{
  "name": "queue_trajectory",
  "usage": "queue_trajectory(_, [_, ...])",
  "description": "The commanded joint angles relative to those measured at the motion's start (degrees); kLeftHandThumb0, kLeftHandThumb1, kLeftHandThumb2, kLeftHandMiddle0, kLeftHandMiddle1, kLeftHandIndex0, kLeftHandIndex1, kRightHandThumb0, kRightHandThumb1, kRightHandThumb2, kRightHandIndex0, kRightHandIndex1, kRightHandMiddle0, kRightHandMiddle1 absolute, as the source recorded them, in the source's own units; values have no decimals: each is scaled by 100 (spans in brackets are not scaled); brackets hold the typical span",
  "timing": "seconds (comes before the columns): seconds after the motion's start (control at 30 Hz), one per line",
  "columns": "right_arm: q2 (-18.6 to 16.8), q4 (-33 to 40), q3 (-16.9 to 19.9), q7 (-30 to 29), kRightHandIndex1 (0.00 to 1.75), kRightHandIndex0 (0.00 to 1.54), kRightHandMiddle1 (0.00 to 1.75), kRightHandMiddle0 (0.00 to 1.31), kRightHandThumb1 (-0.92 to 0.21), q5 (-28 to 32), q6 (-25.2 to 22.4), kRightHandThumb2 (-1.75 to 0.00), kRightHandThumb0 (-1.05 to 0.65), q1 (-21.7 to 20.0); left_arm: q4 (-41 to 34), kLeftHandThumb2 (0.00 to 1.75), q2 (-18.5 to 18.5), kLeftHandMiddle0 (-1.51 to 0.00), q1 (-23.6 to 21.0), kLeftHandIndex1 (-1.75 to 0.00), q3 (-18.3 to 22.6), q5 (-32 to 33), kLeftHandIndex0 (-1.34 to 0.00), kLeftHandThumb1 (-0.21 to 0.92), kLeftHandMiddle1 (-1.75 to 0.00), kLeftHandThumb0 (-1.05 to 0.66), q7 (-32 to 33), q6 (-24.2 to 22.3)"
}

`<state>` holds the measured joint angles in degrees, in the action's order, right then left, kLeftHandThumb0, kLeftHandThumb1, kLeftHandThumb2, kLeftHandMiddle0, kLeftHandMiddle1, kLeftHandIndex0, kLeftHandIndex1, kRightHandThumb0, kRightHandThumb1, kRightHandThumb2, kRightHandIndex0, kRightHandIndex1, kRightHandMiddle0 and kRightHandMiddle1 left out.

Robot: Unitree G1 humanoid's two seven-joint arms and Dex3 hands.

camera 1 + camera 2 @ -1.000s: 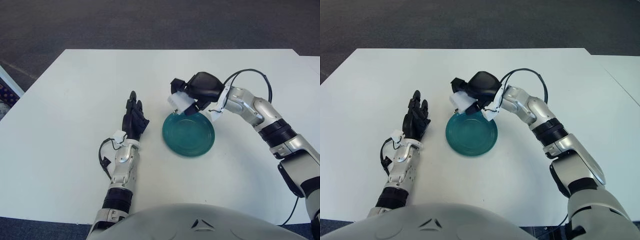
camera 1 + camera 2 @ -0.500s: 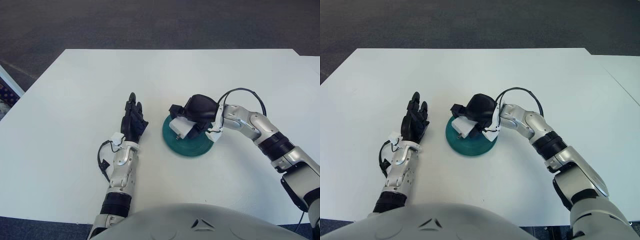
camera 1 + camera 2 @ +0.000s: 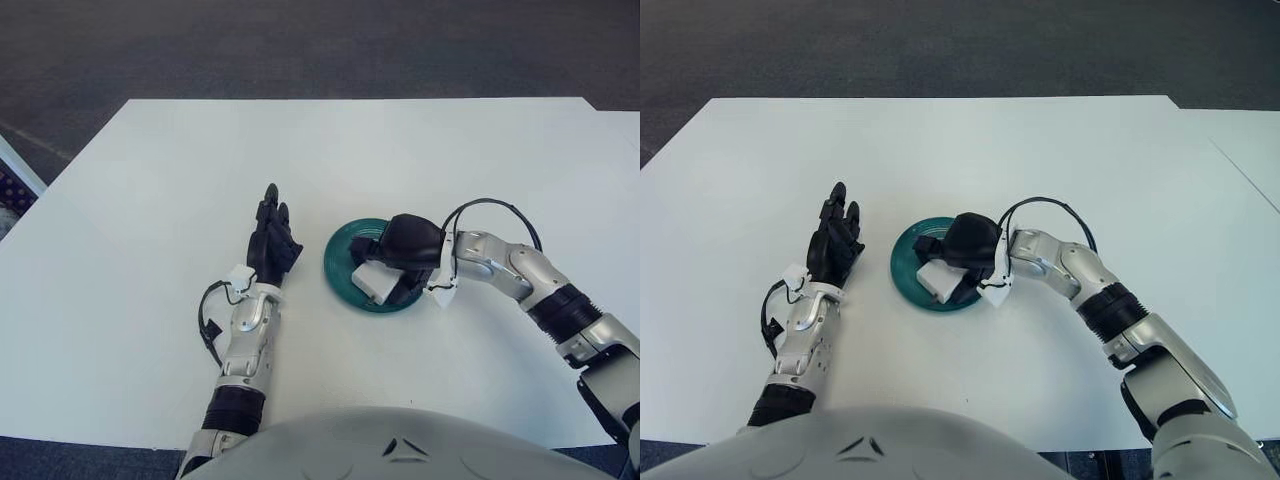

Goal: Put the charger into the plate.

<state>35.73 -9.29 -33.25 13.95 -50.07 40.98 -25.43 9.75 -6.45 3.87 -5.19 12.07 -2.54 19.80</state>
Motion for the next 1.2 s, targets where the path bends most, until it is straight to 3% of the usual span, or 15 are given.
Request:
queue_trajectory(0.0, [48,-74,4,10,175,101,175,77,-92,-110,56,-85,-55,-35,-20,108,-315,-3,87,-21,-55,-27,0,92,-1,-105,15,94])
queue_trajectory(0.33, [-5,-299,-81,-68,175,100,175,77,-92,-257,121,-83,-59,-84,-41,106,-287,-3,108,-20,-137,-65,0,92,0,-105,6,169])
queue_trajectory(0.4, [-6,-307,-97,67,175,84,175,57,-92,-192,109,-83,-64,-103,-62,106,-271,-2,112,-20,-160,-109,0,92,0,-105,26,152])
queue_trajectory(0.47, [-10,-313,-112,210,175,43,172,30,-92,-124,89,-87,-75,-112,-76,105,-254,-1,118,-19,-174,-141,0,92,0,-105,41,132])
queue_trajectory(0.5, [-13,-313,-115,263,153,28,157,19,-92,-100,82,-89,-83,-114,-80,105,-248,-1,121,-19,-177,-149,0,92,0,-105,45,126])
queue_trajectory(0.53, [-5,-300,-115,334,144,22,152,16,-92,-65,74,-90,-85,-109,-83,105,-239,0,123,-18,-176,-153,0,92,0,-105,42,120])
queue_trajectory(0.6, [30,-252,-101,476,91,13,112,6,-92,11,56,-93,-93,-80,-82,105,-209,0,121,-18,-165,-172,0,92,0,-105,38,112])
queue_trajectory(0.63, [50,-225,-89,541,58,8,80,4,-92,48,47,-94,-97,-61,-81,106,-192,0,118,-18,-159,-183,0,92,0,-105,39,109])
queue_trajectory(0.7, [60,-212,-51,576,30,4,47,2,-92,107,29,-95,-101,-16,-64,106,-151,0,94,-17,-134,-204,0,92,0,-105,39,99])
queue_trajectory(0.83, [61,-188,23,571,6,1,11,0,-92,198,7,-96,-104,53,-106,107,-139,0,89,-17,-95,-263,0,92,0,-104,128,11])
queue_trajectory(1.17, [28,-189,131,596,0,0,0,0,-92,380,98,-94,-105,33,-169,109,-250,-3,38,-18,39,-9,0,92,-1,-102,162,-172])
